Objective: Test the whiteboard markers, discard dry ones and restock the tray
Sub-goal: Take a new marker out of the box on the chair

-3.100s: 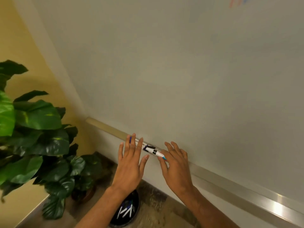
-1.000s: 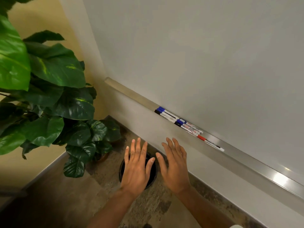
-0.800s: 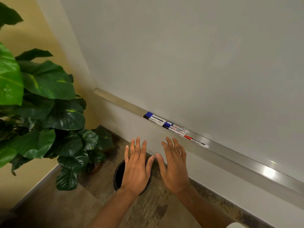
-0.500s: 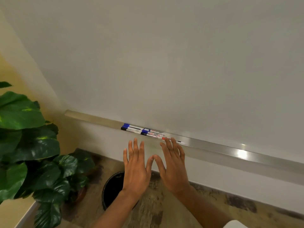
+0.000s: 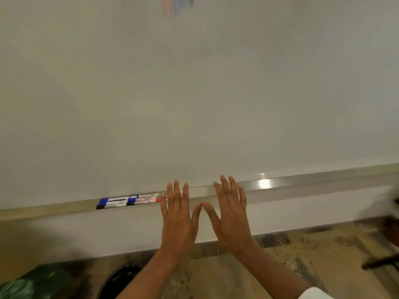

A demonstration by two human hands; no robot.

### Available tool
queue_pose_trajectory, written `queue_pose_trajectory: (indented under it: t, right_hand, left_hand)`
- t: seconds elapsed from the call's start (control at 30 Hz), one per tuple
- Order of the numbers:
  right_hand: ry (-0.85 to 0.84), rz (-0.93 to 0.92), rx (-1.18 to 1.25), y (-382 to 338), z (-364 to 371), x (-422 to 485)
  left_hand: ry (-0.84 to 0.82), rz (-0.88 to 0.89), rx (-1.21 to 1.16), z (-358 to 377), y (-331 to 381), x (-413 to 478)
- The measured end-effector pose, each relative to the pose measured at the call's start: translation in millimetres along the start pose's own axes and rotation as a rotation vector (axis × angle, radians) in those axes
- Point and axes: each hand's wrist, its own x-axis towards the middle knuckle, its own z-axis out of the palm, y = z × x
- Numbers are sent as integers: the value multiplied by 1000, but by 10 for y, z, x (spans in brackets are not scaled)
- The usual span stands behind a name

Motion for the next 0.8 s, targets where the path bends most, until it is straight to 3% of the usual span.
queue_pose_trajectory:
  t: [0.8]
  right_hand:
    - [212,529,-303,2917,-2468,-1300]
  left_hand:
    - [-172,604,-156,1638,3887,57]
